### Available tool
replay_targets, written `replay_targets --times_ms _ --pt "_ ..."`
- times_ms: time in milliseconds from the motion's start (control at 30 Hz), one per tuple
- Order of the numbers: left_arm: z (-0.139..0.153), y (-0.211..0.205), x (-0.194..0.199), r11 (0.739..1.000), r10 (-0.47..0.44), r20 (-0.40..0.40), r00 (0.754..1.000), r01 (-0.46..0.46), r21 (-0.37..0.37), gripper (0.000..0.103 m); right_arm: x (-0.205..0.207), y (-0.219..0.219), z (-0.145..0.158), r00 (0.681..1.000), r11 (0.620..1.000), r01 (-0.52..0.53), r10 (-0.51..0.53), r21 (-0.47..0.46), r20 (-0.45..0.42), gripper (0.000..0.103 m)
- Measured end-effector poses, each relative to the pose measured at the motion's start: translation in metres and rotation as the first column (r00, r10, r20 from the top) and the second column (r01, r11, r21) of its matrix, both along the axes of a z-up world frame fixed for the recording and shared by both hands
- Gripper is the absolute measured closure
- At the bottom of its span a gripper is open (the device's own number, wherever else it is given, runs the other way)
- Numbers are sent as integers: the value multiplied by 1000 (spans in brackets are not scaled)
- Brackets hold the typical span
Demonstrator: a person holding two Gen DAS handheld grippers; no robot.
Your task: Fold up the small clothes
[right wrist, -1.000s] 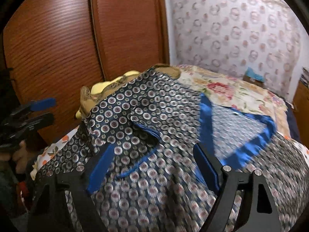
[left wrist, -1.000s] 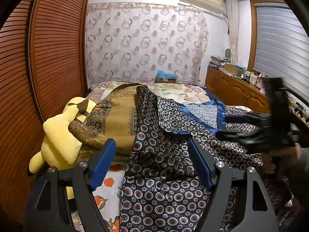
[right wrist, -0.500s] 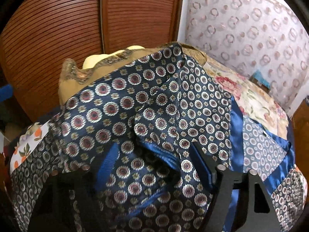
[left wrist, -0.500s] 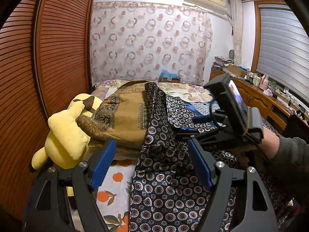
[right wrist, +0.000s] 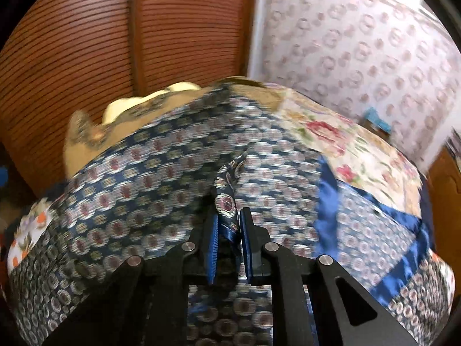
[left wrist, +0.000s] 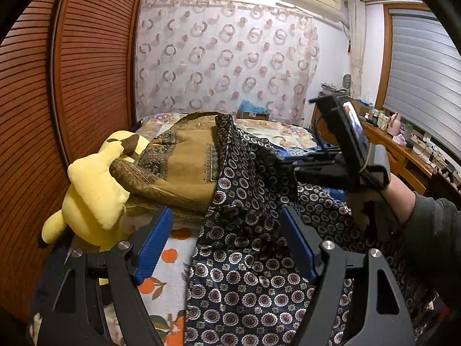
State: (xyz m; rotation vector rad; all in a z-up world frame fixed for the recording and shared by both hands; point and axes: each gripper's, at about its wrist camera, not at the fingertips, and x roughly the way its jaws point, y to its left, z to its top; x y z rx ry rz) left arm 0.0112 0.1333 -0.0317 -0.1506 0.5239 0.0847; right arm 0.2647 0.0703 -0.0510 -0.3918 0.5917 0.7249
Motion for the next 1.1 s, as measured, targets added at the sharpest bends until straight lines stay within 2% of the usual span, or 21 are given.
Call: replay_targets --times_ms 67,133,167,200,367,733,767,867,1100 --pt "-3 -3 2 1000 4 2 1000 -4 4 26 9 -11 1 998 998 58 -58 28 -6 86" --pt "-5 -6 4 1000 6 1 1000 -6 8 26 13 -19 3 997 996 77 -76 45 -12 65" --pt "-6 -7 5 1000 6 -3 1000 -6 9 26 15 -20 2 996 995 86 -85 50 -11 50" --pt "-7 -8 6 1000 2 -7 1000 -2 7 26 16 -23 2 996 994 92 -92 60 -12 47" --pt "-6 -17 8 1000 -28 -19 999 28 1 26 15 -37 1 996 992 91 -89 90 -27 45" --pt "3 -50 11 995 -75 -16 997 76 63 26 -53 -111 17 995 984 100 -100 145 -9 45" --pt "4 -53 12 994 -83 -16 996 84 65 26 -59 -119 18 995 983 99 -99 153 -8 43" --pt "9 -68 14 991 -110 -12 994 111 81 26 -78 -143 26 994 980 108 -110 167 3 32" --pt "17 -95 16 982 -169 3 986 168 86 26 -116 -192 42 986 973 150 -159 178 39 30"
